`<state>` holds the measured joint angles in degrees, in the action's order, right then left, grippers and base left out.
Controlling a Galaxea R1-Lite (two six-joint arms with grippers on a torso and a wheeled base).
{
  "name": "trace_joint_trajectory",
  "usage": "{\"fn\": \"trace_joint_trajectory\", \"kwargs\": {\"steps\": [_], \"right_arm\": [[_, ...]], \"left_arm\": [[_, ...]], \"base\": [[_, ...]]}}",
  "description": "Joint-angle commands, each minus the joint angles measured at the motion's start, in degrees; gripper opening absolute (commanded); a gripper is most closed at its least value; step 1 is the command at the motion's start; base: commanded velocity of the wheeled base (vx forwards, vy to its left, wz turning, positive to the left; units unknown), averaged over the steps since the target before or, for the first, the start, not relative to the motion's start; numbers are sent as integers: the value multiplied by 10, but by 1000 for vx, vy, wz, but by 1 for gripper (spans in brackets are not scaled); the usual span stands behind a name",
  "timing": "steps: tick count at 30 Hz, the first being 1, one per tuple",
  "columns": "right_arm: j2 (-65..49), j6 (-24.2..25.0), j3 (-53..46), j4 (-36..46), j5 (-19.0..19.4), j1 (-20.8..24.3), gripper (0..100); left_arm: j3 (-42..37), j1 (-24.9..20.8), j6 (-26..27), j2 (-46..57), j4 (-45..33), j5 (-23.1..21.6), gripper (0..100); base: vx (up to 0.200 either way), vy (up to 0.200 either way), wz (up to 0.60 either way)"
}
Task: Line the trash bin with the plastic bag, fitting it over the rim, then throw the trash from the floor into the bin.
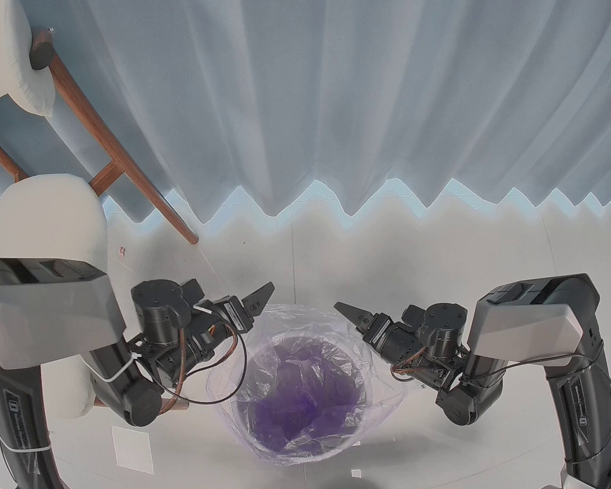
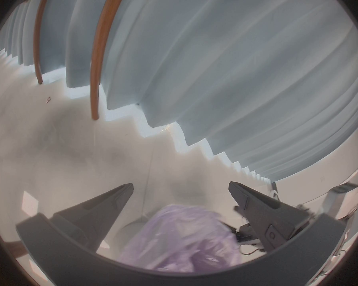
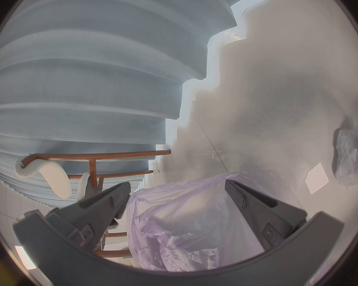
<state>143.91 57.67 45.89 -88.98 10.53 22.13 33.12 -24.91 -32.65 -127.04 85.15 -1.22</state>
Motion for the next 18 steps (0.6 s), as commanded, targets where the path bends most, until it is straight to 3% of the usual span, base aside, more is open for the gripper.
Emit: {"fn": "trace_joint_trajectory", "kwargs": {"steps": [1, 5, 10, 18], "right_arm": [[1, -2, -2, -8, 0, 5, 100], [1, -2, -2, -8, -8, 8, 100], [1, -3, -2, -8, -10, 9, 100], [1, -3, -2, -8, -10, 9, 100]], "left_arm": [[-42, -12, -2, 111, -7, -31, 100], [-45, -22, -4, 108, -4, -34, 100], [-49, -67, -51, 63, -1, -32, 100], [-45, -65, -59, 5, 12, -35, 100]], "base": [[0, 0, 0], [0, 0, 0], [0, 0, 0], [0, 0, 0]]}}
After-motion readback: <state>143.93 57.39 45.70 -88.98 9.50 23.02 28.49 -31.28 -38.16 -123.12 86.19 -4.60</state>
